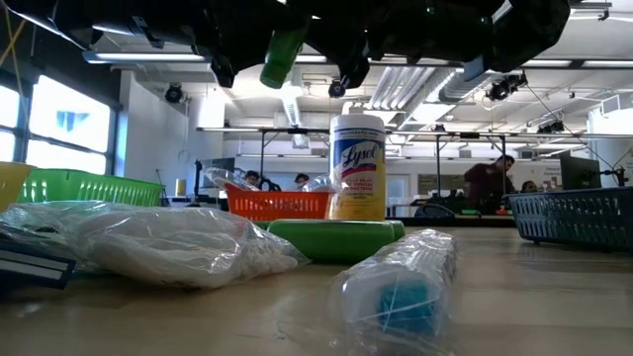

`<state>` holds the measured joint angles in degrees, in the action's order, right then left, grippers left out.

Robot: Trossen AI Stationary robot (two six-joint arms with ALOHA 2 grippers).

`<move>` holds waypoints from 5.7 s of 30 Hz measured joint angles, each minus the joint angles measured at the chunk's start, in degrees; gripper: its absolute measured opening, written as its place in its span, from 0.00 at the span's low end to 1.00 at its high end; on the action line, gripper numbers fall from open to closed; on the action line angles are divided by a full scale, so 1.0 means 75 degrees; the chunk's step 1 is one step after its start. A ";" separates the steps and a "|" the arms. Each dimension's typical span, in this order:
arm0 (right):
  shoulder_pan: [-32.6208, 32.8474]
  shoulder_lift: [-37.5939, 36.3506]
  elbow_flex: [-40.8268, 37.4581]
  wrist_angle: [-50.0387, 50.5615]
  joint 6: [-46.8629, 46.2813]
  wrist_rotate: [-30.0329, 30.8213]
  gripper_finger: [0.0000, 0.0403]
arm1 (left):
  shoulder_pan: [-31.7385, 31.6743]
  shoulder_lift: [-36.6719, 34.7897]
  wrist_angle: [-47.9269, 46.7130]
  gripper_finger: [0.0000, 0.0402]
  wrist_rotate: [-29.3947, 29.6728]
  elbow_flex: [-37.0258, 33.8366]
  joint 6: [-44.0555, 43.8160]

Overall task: Pick & Place Travel size toiletries
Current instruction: Put the green shampoo into the top black bin

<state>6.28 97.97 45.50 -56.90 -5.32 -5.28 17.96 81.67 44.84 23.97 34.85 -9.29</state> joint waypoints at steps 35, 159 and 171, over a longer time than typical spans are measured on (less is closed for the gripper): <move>-0.0559 -0.2572 -0.0003 0.5339 0.0037 -0.0340 0.40 | -0.0245 -0.1635 -0.2534 0.58 -0.0044 -0.0006 -0.0003; -0.0478 -0.3759 0.0248 0.8327 -0.0055 -0.0502 0.50 | 0.0657 0.0362 -0.3346 0.58 -0.0114 0.1056 -0.1418; -0.0463 -0.4691 0.0248 0.9384 0.0329 -0.0551 0.50 | 0.0442 0.1033 -0.6193 0.58 -0.0067 0.2423 -0.1467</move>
<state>2.81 62.79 47.35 13.47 -2.85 -9.41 21.27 89.42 -1.61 23.47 53.02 -20.29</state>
